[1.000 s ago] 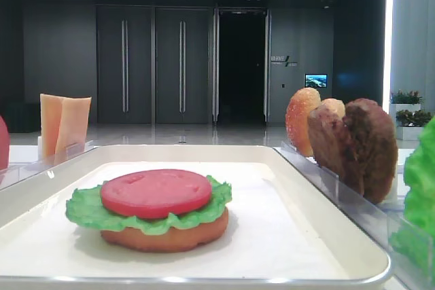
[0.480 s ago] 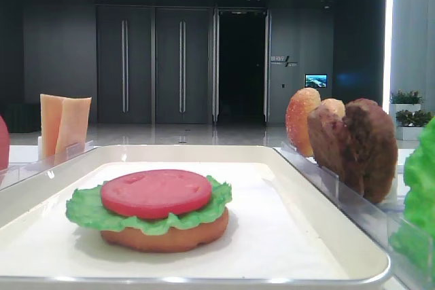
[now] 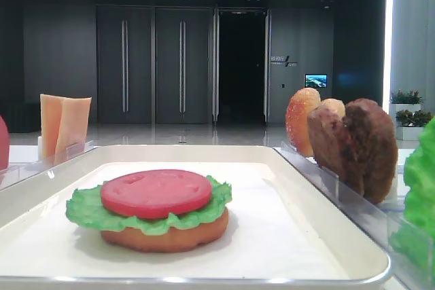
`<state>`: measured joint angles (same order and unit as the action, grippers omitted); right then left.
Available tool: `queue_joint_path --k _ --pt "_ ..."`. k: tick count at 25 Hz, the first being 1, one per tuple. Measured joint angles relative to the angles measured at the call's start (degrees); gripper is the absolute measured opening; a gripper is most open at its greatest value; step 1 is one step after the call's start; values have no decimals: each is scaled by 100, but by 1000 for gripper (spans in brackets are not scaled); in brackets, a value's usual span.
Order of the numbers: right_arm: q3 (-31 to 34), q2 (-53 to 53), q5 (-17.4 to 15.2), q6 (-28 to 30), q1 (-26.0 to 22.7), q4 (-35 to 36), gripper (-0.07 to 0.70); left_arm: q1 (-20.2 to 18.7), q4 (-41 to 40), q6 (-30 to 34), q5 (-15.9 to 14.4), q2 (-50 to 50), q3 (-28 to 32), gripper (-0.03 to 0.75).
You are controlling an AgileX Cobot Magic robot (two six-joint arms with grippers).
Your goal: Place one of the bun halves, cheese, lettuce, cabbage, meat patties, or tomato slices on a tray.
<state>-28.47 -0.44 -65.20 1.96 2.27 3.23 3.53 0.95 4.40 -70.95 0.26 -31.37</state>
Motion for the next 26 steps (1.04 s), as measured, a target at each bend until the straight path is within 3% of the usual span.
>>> queue_joint_path --k 17,26 --pt "0 0 0 0 0 0 408 0 98 73 620 -122 387 351" --pt "0 0 0 0 0 0 408 0 98 73 699 -122 421 330"
